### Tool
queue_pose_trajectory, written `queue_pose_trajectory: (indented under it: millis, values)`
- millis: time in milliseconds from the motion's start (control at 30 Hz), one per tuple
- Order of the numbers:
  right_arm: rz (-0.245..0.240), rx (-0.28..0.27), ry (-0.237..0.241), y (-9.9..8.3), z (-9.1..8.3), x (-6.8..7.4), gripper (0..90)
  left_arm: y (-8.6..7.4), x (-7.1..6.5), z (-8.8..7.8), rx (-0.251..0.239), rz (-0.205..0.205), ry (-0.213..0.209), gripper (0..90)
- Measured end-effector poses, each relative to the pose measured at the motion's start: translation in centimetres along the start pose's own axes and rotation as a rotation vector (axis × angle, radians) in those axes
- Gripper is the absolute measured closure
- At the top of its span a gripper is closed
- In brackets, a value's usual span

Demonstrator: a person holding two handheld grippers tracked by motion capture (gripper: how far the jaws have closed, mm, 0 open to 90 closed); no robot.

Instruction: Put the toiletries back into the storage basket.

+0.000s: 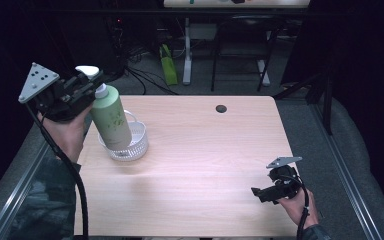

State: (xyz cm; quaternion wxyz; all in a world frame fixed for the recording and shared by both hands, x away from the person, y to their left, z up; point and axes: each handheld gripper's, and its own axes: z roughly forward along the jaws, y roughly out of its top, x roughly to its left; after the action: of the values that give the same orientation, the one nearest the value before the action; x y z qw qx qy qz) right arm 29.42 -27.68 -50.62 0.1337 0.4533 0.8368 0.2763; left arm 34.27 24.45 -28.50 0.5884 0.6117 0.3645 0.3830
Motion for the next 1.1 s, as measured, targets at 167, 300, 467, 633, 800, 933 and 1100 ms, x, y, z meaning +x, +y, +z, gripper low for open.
queue_pose_trajectory:
  millis: [167, 300, 467, 633, 800, 933, 1100]
  values:
    - [0.002, 0.003, 0.003, 0.0, 0.1, 0.0, 0.1, 0.1, 0.5, 0.7, 0.004, -0.008, 0.01, 67.5]
    - [0.001, 0.005, 0.003, 0.0, 0.1, 0.1, 0.1, 0.2, 1.1, 1.1, 0.001, -0.025, 0.02, 67.6]
    - [-0.002, 0.004, -0.003, -0.1, 0.0, -0.1, 0.1, 0.3, 1.5, 1.7, 0.002, -0.023, 0.034, 67.6]
    - [-0.003, 0.005, -0.001, 0.0, 0.0, 0.0, 0.1, 0.2, 1.9, 2.3, 0.012, -0.021, 0.046, 67.5]
    - [-0.004, 0.005, -0.001, -0.1, 0.0, -0.1, 0.1, -0.3, 2.4, 2.7, 0.024, -0.032, 0.058, 67.5]
    - [-0.003, 0.006, -0.001, -0.1, 0.0, 0.0, 0.1, -0.5, 2.8, 3.0, 0.033, -0.036, 0.067, 67.6]
    - [0.0, 0.008, 0.001, 0.0, 0.0, 0.0, 0.2, -0.9, 3.1, 3.3, 0.038, -0.039, 0.075, 67.6]
